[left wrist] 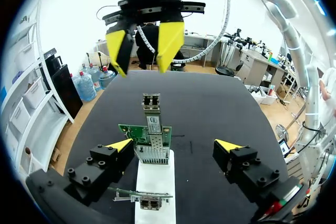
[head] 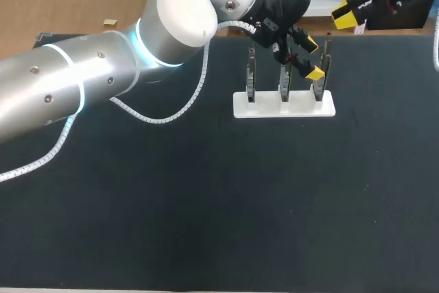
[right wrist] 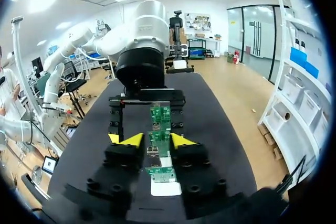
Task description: Pick up the optical module with the left hand, and insert it into the network port with the right hand.
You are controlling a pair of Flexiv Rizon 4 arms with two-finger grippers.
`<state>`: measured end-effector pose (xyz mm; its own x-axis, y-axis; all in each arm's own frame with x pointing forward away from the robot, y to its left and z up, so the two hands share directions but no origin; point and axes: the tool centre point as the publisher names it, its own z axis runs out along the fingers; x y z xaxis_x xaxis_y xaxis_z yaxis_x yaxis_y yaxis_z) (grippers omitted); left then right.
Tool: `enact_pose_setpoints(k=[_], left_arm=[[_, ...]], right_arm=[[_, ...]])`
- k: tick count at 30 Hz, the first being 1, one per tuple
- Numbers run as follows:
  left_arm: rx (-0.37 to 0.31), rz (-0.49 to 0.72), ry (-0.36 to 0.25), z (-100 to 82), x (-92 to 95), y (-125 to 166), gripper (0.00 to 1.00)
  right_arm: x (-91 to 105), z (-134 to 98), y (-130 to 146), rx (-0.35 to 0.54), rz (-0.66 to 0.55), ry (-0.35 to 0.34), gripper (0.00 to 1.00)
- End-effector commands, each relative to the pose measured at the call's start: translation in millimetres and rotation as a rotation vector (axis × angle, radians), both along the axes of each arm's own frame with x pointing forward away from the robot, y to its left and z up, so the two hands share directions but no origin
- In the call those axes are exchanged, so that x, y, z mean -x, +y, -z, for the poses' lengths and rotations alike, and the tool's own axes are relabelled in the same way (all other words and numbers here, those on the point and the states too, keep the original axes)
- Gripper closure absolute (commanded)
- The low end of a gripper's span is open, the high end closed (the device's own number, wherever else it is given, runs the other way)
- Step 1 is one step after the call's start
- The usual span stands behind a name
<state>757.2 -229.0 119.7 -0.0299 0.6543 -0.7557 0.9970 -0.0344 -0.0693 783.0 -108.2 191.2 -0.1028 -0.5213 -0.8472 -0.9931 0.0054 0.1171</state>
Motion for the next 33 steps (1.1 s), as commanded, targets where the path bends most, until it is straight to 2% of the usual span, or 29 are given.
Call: enact_pose_setpoints(k=[1, 33], left_arm=[[-0.006, 0.002, 0.003, -0.7, -1.9, -1.2, 0.00], [-0.006, 0.002, 0.003, -0.7, -1.9, -1.2, 0.00]], right_arm=[[-1.9, 1.7, 4.1, 0.001, -0.006, 0.003, 1.00], [-2.9, 27.7, 7.2, 0.033, -0.001, 0.072, 1.00]])
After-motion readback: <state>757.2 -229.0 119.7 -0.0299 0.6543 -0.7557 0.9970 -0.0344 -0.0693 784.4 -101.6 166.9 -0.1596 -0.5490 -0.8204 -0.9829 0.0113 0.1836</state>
